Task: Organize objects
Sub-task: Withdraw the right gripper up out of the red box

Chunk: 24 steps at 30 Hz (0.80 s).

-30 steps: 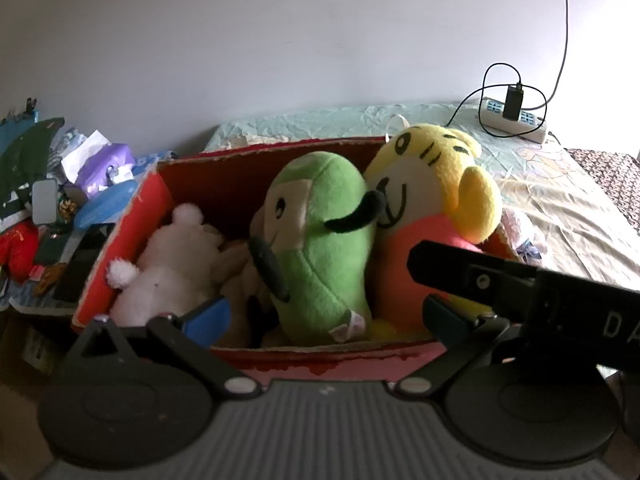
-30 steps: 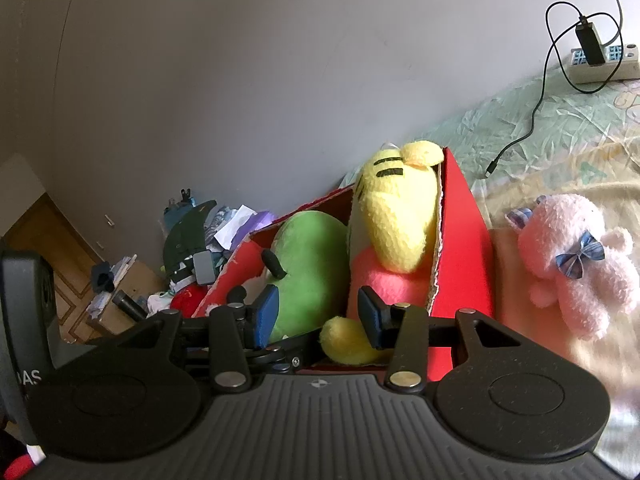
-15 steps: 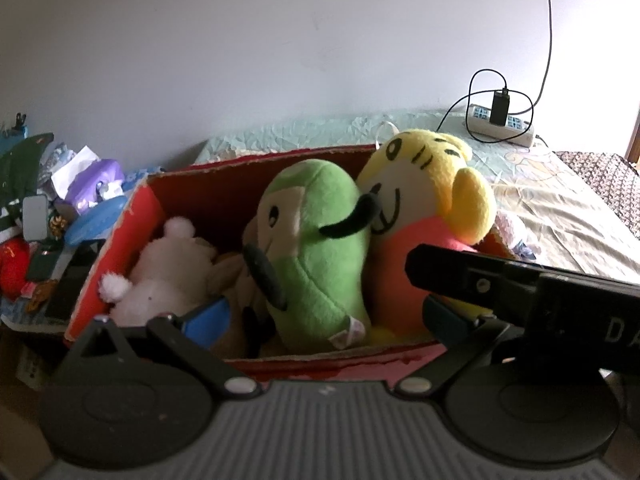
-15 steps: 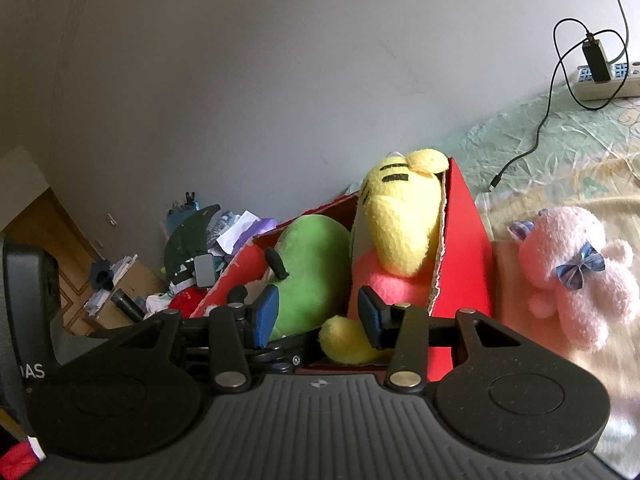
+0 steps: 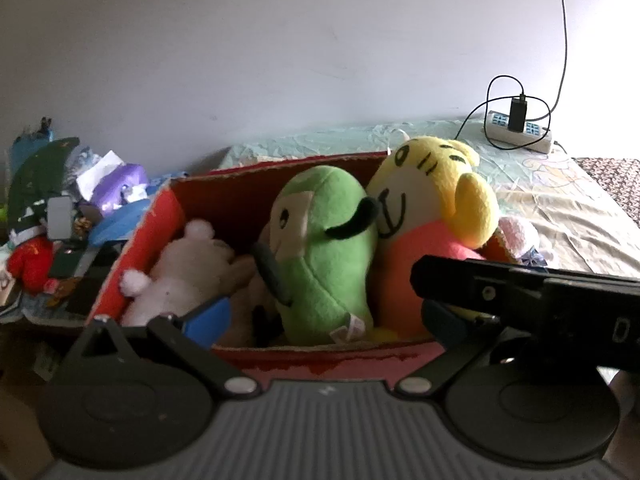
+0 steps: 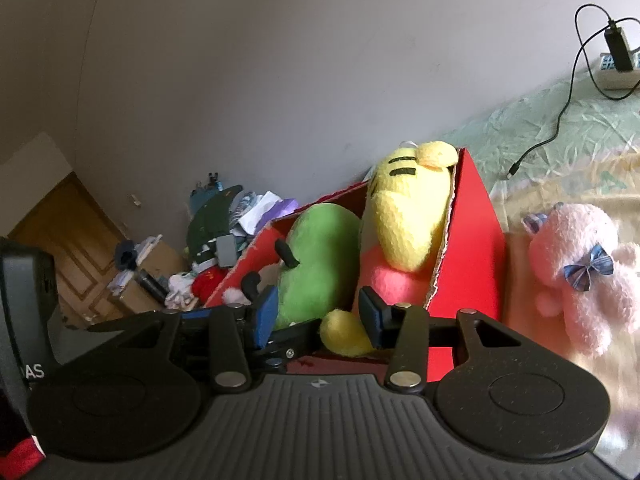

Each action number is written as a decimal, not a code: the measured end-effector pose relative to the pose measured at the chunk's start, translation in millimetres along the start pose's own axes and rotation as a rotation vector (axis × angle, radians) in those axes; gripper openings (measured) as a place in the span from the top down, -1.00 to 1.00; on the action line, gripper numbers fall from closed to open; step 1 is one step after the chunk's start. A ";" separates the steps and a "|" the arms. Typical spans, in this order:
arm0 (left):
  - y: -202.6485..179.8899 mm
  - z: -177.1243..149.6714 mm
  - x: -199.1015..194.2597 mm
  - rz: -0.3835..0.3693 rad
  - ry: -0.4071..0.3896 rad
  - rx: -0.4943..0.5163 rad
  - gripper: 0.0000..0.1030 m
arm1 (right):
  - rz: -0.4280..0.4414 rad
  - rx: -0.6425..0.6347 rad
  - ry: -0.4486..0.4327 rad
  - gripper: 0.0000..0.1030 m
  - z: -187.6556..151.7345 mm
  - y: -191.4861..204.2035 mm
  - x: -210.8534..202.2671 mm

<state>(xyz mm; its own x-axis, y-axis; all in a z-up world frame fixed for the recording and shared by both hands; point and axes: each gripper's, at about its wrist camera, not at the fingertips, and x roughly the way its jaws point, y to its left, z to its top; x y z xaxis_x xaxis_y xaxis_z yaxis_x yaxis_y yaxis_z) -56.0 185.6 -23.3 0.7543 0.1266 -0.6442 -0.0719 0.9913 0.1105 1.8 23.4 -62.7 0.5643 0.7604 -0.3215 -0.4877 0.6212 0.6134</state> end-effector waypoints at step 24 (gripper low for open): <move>-94.3 -20.2 -17.1 -0.207 0.184 -0.008 -0.89 | 0.017 0.031 0.104 0.04 11.0 -69.5 -70.0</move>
<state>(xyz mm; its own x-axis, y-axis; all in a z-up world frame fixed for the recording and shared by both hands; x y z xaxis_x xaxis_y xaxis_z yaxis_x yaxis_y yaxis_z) -75.4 90.7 -38.0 0.6221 -0.0752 -0.7793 0.0661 0.9969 -0.0434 3.6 -75.2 -74.9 0.4832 0.7876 -0.3824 -0.4747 0.6027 0.6414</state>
